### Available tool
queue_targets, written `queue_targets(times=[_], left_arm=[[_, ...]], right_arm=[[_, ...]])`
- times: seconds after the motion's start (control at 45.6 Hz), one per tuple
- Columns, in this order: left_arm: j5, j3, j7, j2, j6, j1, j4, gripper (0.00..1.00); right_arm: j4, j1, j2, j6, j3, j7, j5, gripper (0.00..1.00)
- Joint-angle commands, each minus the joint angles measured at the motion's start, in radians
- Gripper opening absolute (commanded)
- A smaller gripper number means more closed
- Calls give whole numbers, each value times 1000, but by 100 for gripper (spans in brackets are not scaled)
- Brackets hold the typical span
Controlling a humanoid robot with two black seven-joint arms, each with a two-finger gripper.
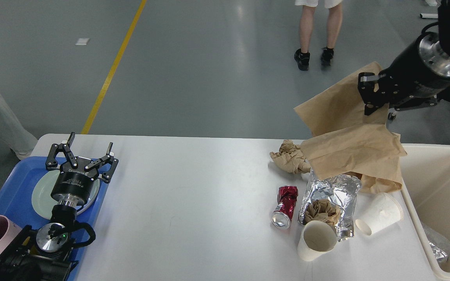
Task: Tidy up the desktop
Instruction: 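Lift the brown paper sheet and drop it into the white bin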
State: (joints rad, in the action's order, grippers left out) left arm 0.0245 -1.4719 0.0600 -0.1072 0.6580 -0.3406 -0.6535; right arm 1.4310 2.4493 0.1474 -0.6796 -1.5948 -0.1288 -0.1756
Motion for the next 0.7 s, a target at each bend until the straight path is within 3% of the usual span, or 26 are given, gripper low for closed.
queue_targets(times=[0.0, 0.154, 0.329, 0.526, 0.68], left_arm=[[0, 1, 0, 0, 0, 2, 0, 96], [0, 1, 1, 0, -1, 2, 2, 96], [0, 1, 1, 0, -1, 2, 2, 96], [0, -1, 1, 0, -1, 2, 2, 96], [0, -1, 1, 0, -1, 2, 2, 96]], right_arm=[[-9, -6, 17, 44, -22, 9, -1, 0], [-30, -58, 87, 138, -80, 14, 19, 0], [-159, -208, 256, 144, -105, 15, 91, 0], [-418, -473, 452, 150, -73, 18, 117, 0], [-644, -778, 512, 170, 13, 18, 120, 0]])
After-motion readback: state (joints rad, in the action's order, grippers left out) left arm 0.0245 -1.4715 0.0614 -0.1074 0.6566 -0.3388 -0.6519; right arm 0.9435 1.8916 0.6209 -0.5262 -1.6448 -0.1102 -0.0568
